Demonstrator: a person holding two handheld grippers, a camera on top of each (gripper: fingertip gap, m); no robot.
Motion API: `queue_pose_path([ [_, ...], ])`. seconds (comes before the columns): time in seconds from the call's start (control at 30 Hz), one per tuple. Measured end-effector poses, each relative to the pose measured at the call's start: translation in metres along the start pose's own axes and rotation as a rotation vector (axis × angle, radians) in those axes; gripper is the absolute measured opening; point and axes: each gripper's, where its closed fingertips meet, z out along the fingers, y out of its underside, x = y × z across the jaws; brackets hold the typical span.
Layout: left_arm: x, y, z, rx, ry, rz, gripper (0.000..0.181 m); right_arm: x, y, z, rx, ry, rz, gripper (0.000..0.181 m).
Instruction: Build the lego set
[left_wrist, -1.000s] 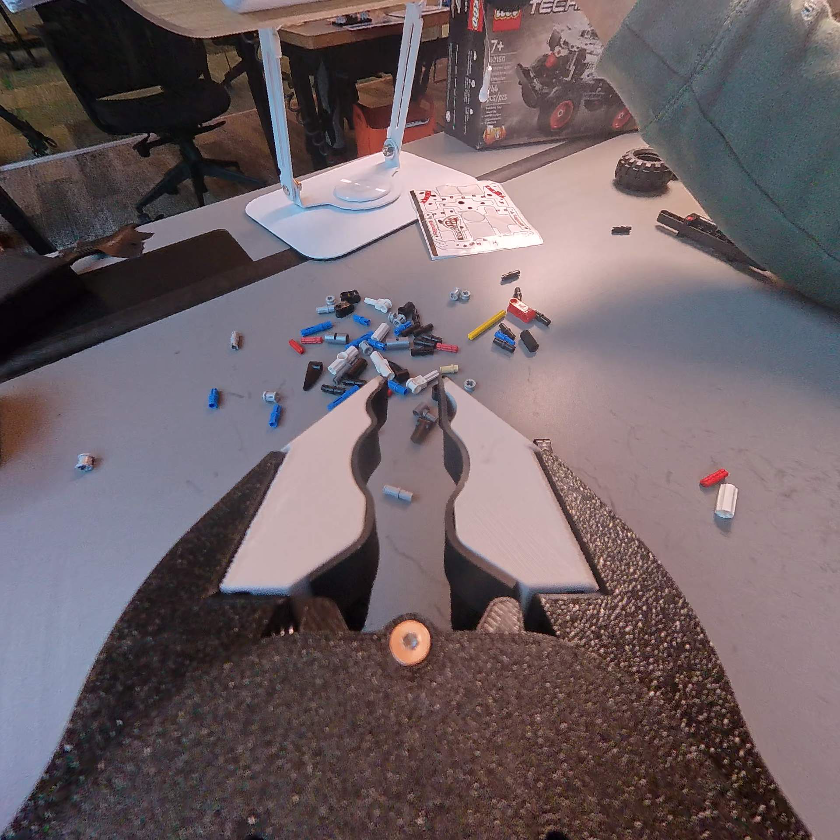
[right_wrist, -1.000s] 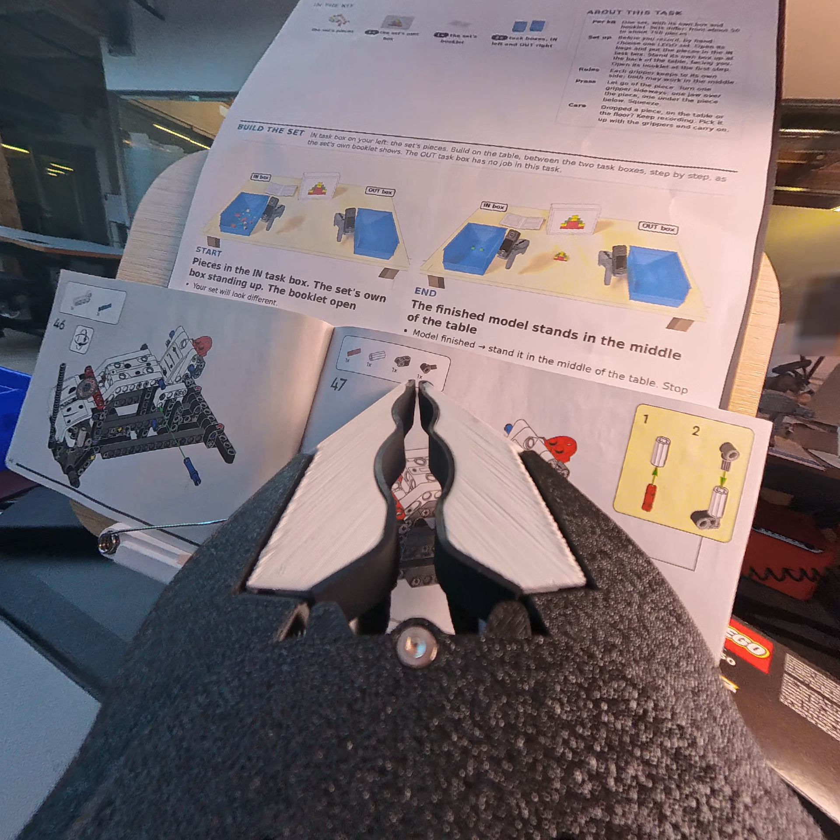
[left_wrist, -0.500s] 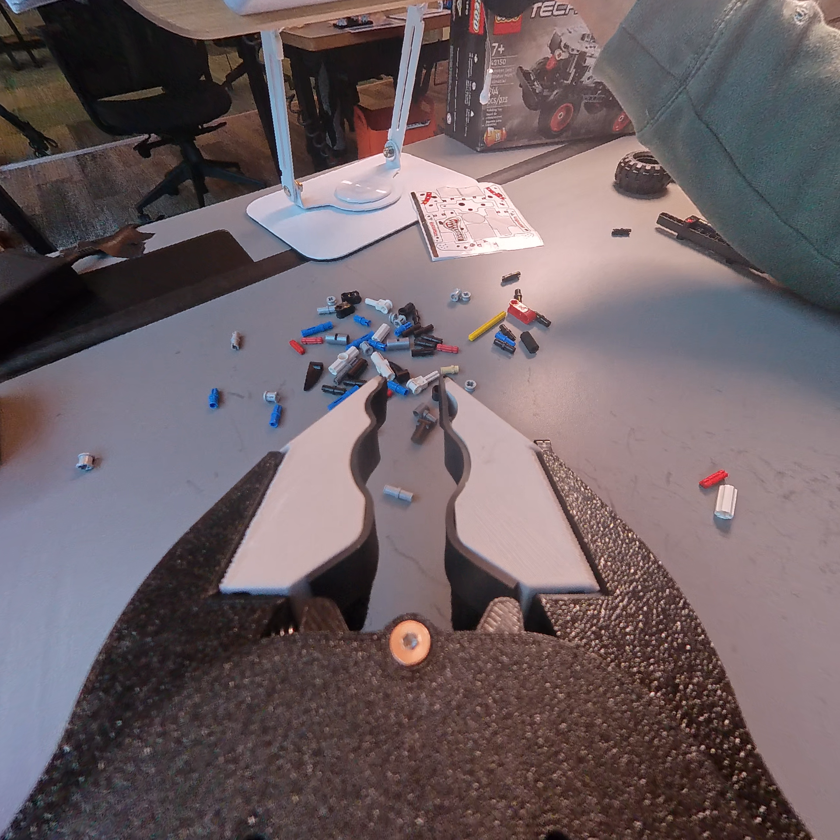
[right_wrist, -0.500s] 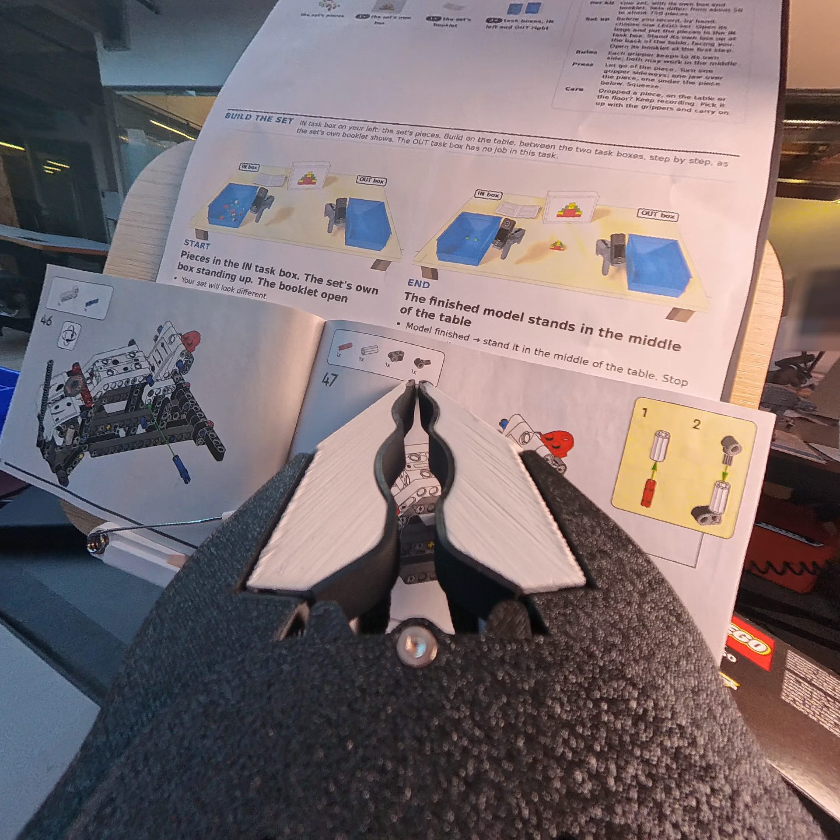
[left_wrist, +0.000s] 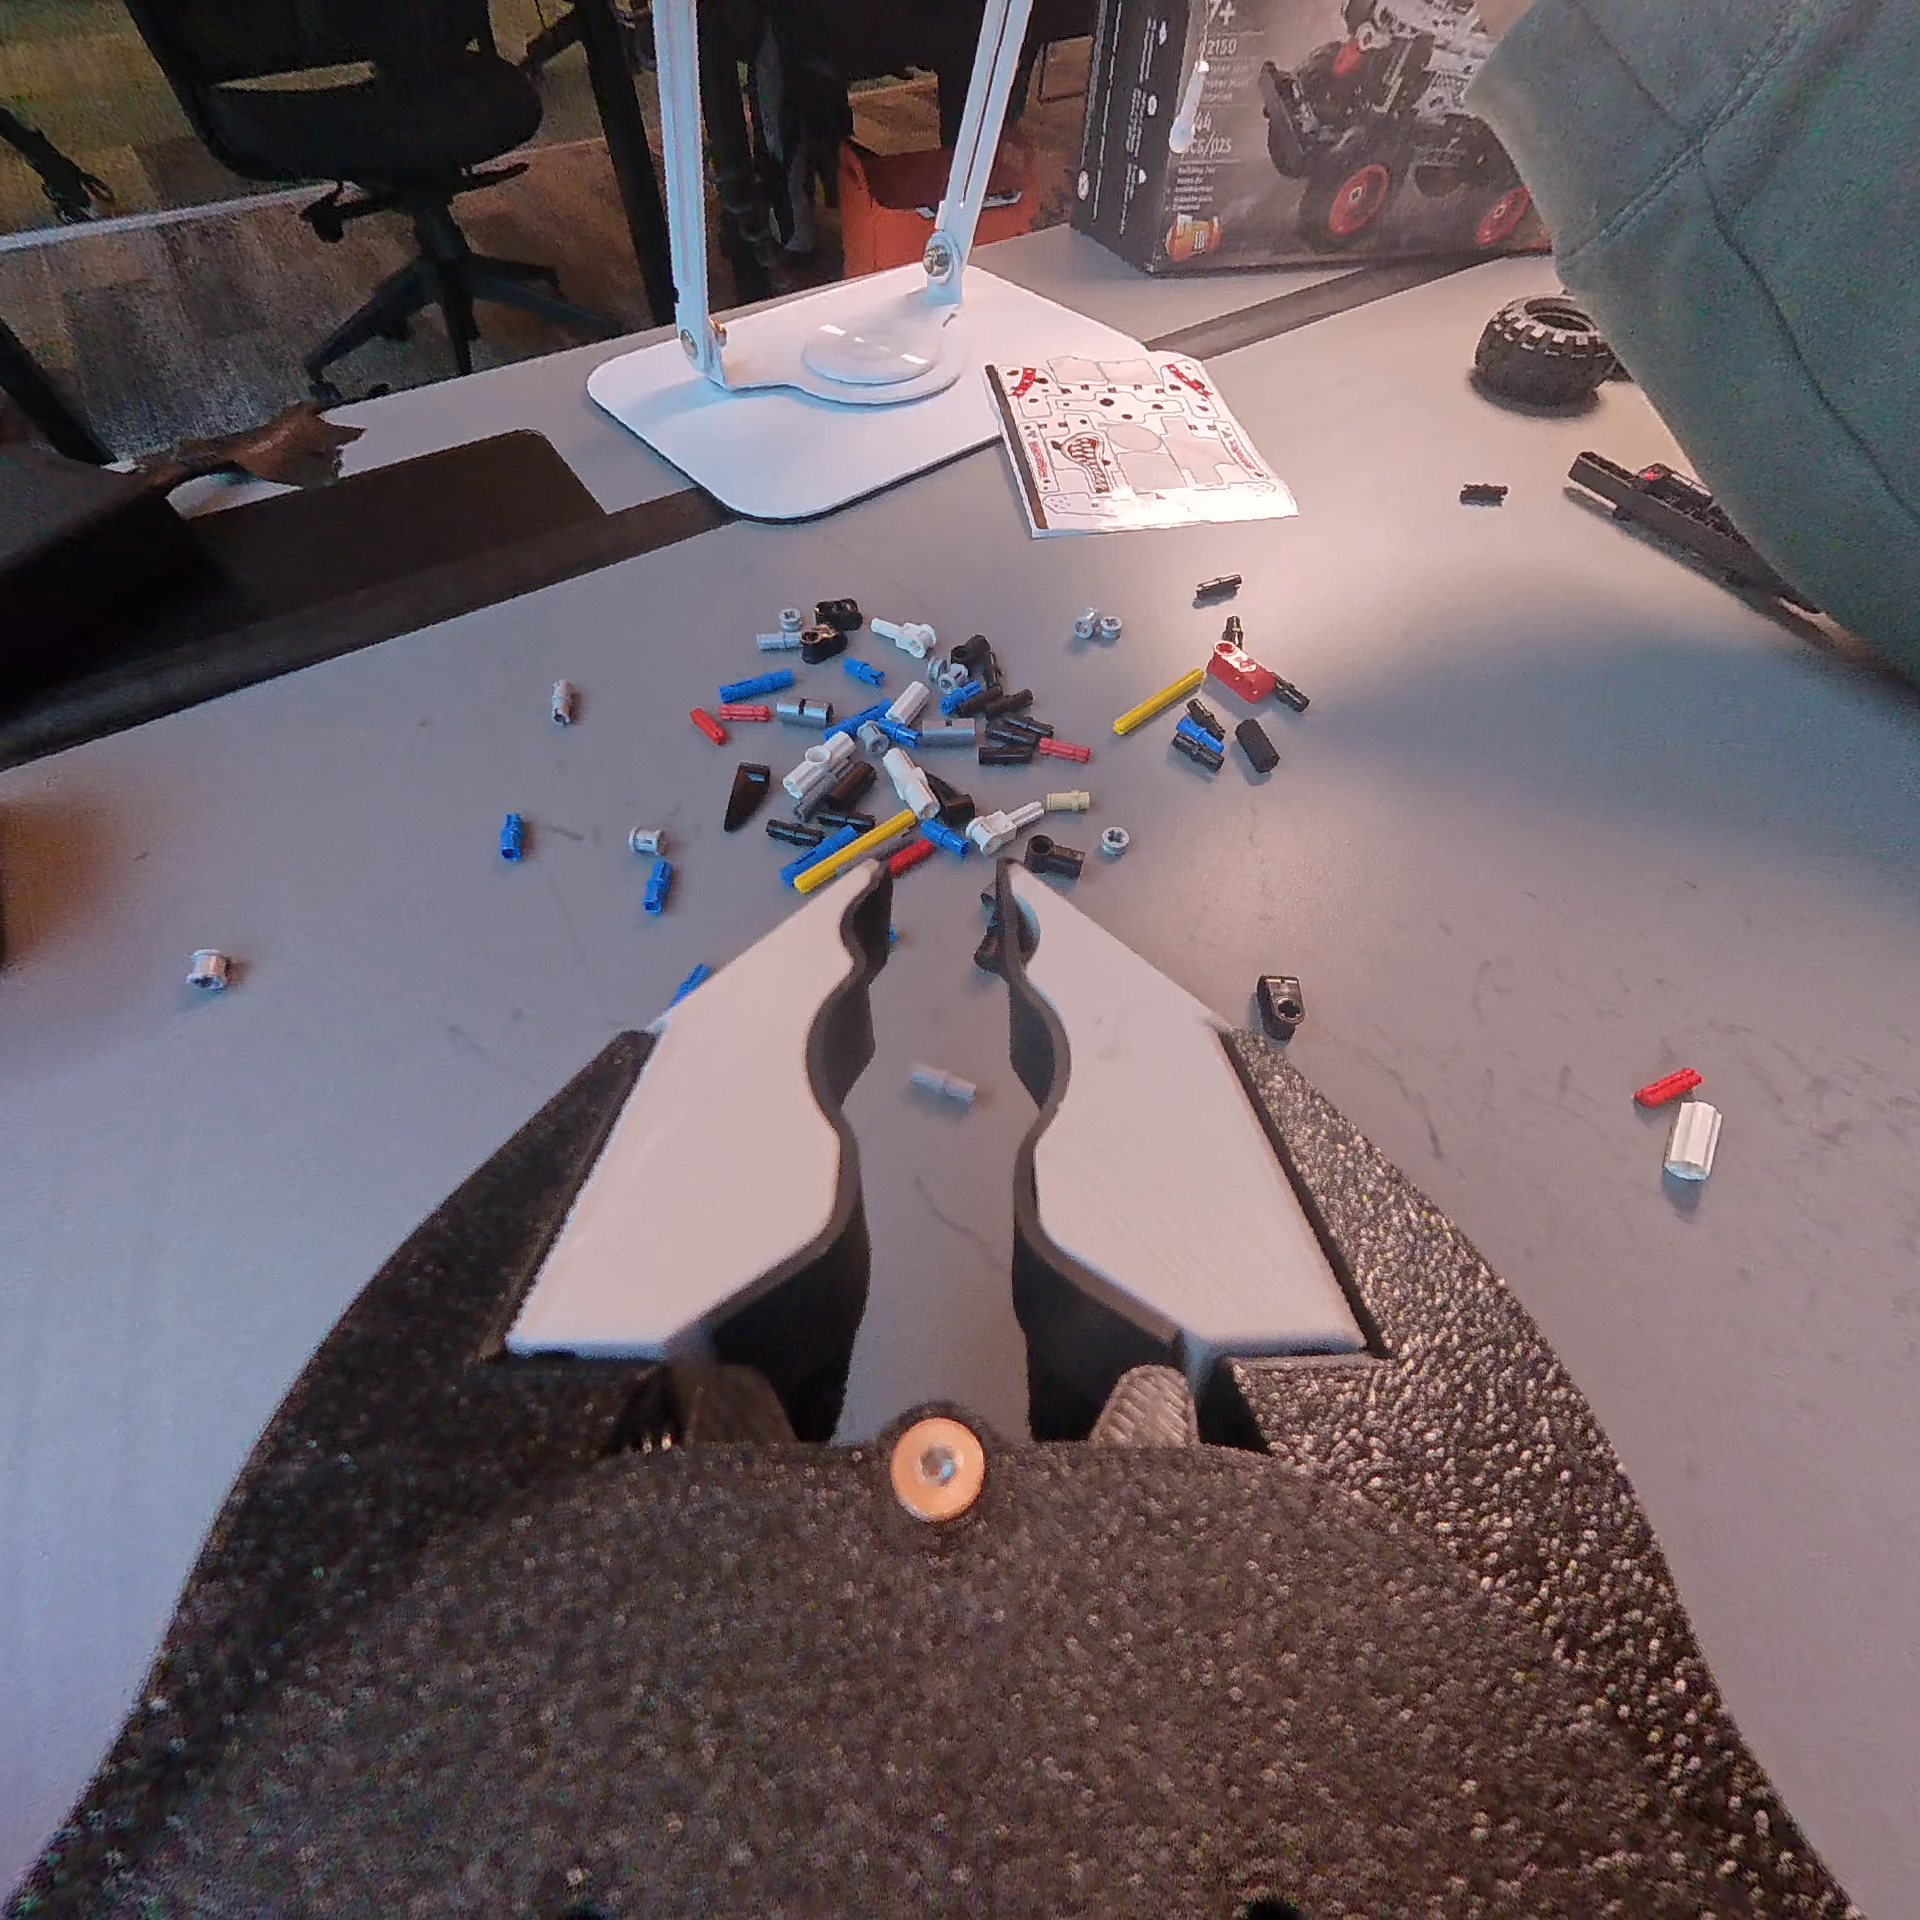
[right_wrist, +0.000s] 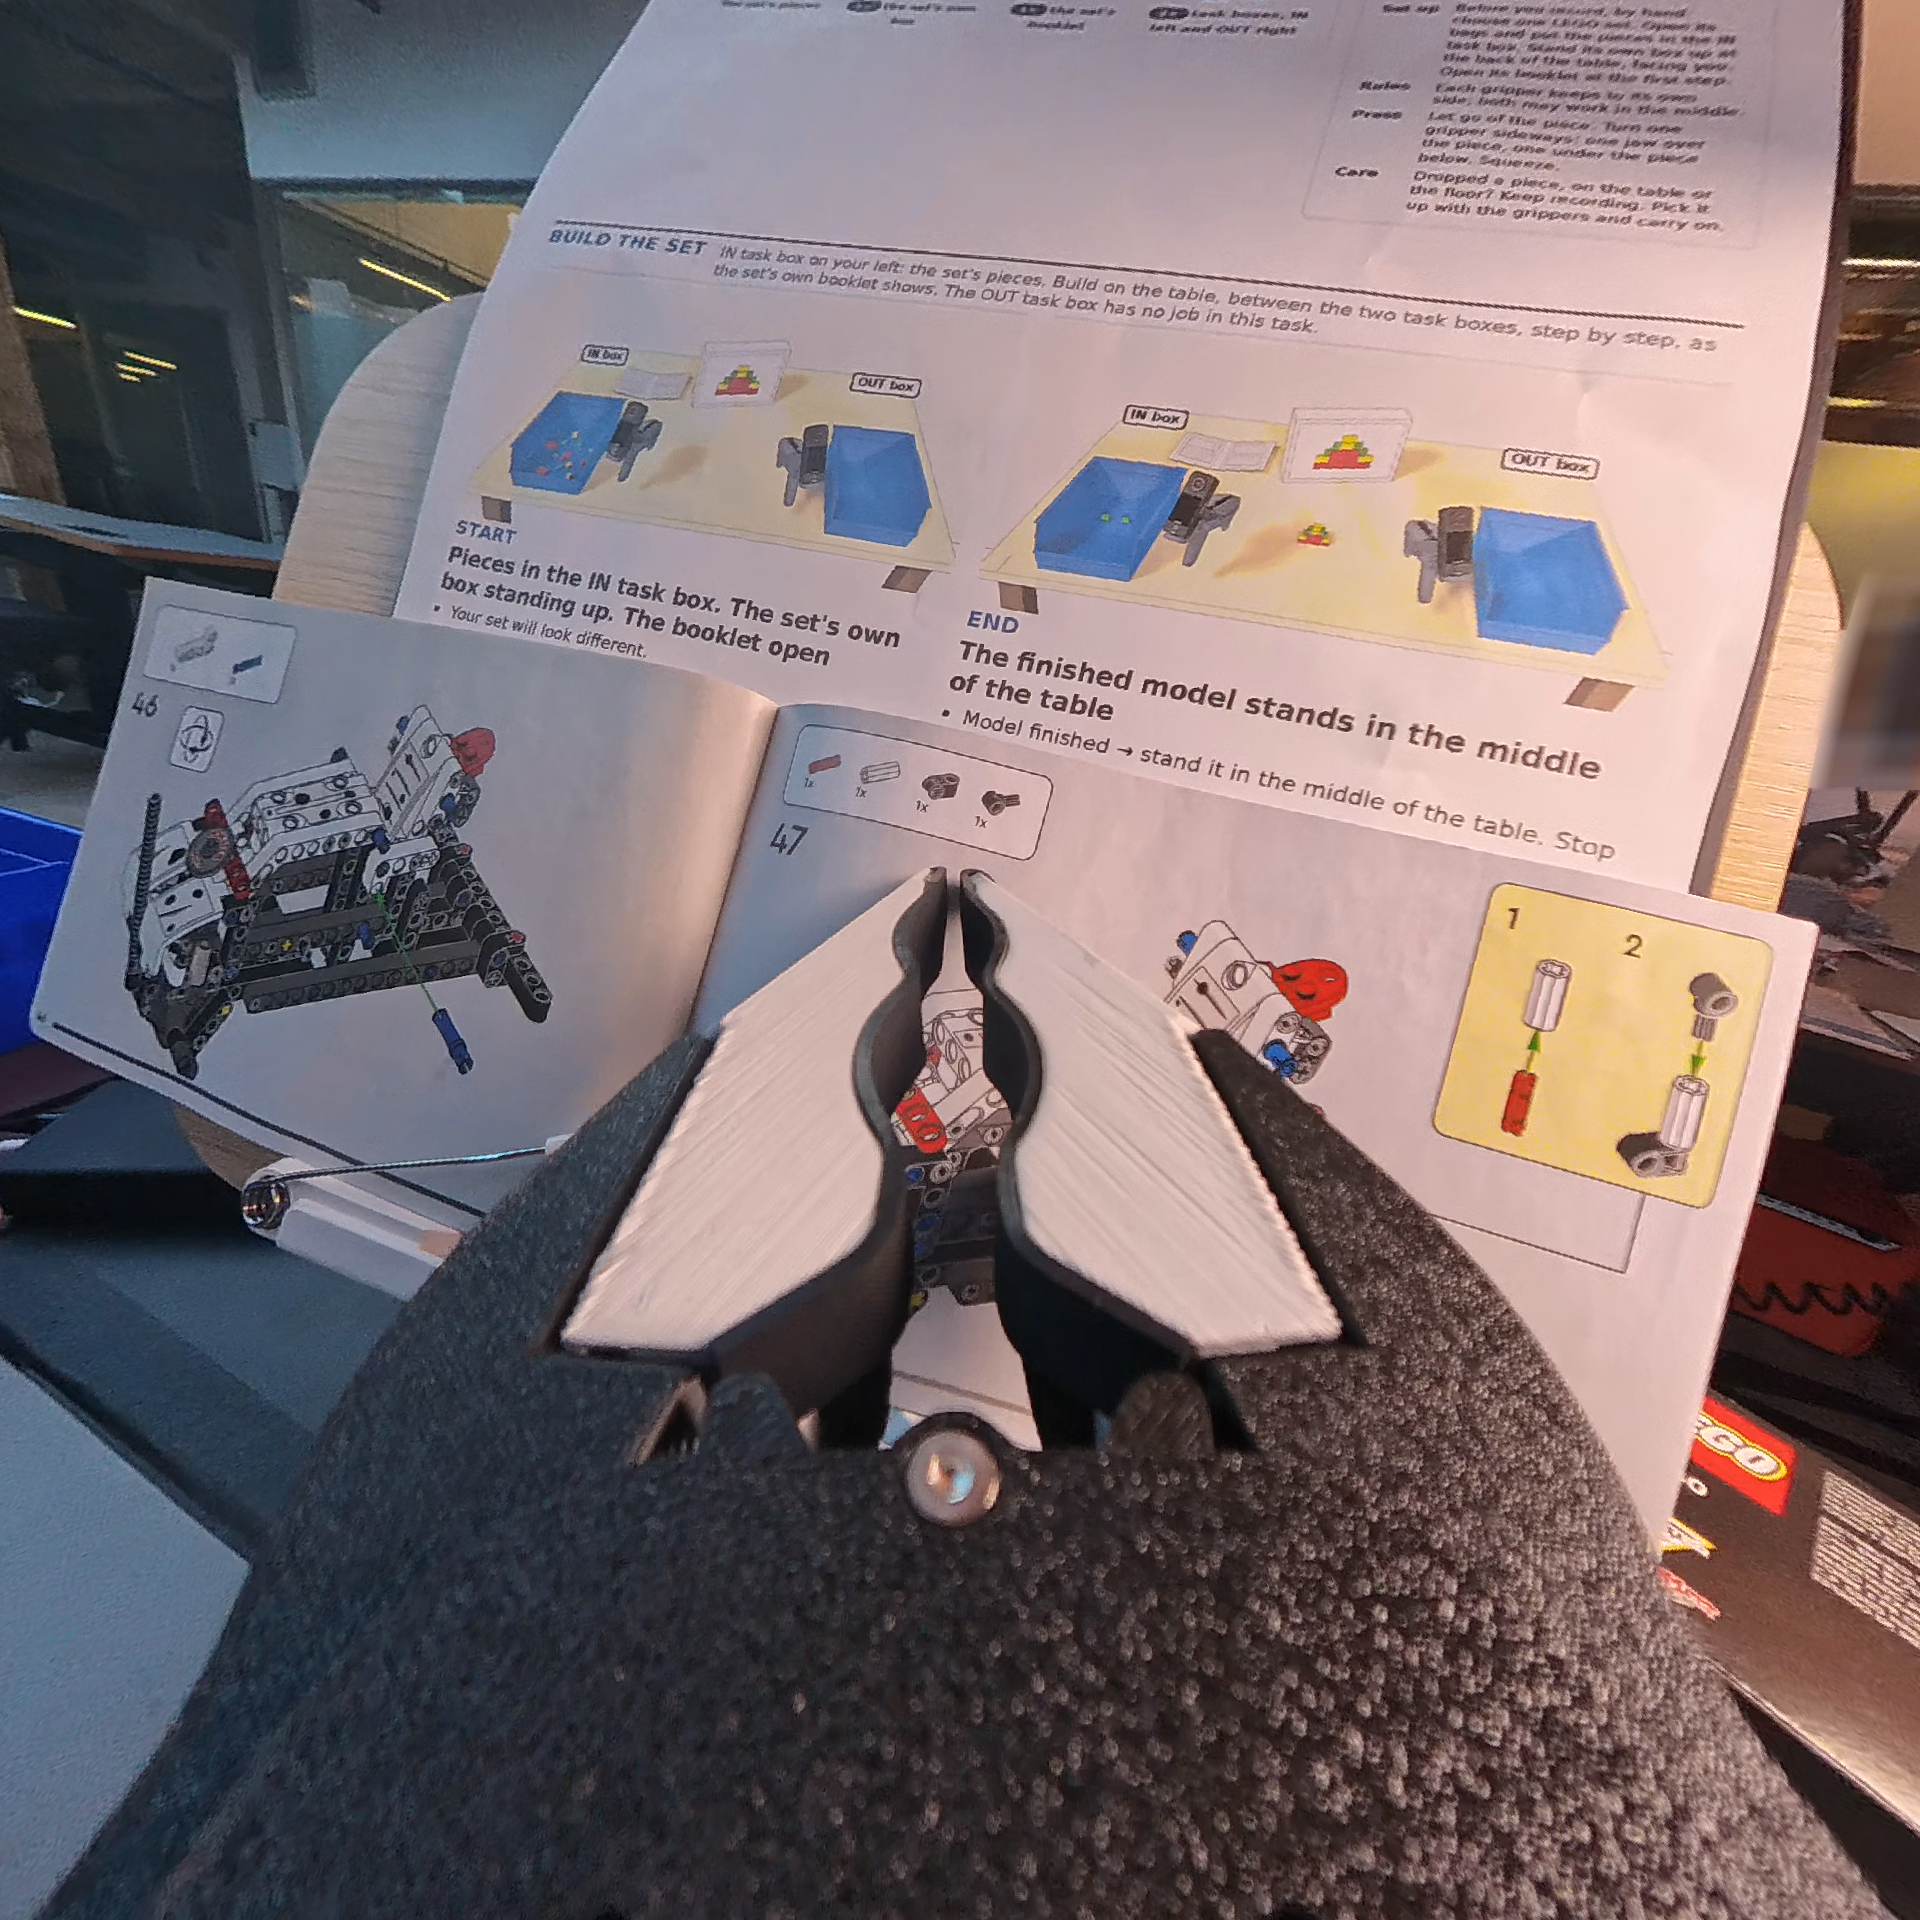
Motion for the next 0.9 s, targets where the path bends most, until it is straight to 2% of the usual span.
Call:
queue_pose_path([
  [0.5, 0.008, 0.041, 0.032, -0.320, 0.050, 0.130, 0.021, -0.017, -0.014, -0.007, 0.040, -0.044, -0.030, 0.005],
  [0.6, 0.010, 0.043, 0.034, -0.337, 0.075, 0.131, 0.008, -0.022, -0.017, -0.008, 0.056, -0.060, -0.047, 0.006],
  [0.77, 0.009, 0.042, 0.031, -0.328, 0.096, 0.091, 0.008, -0.026, -0.023, -0.011, 0.077, -0.073, -0.061, 0.007],
  [0.9, 0.002, 0.038, 0.023, -0.293, 0.114, -0.011, 0.008, -0.025, -0.024, -0.013, 0.084, -0.073, -0.064, 0.008],
])
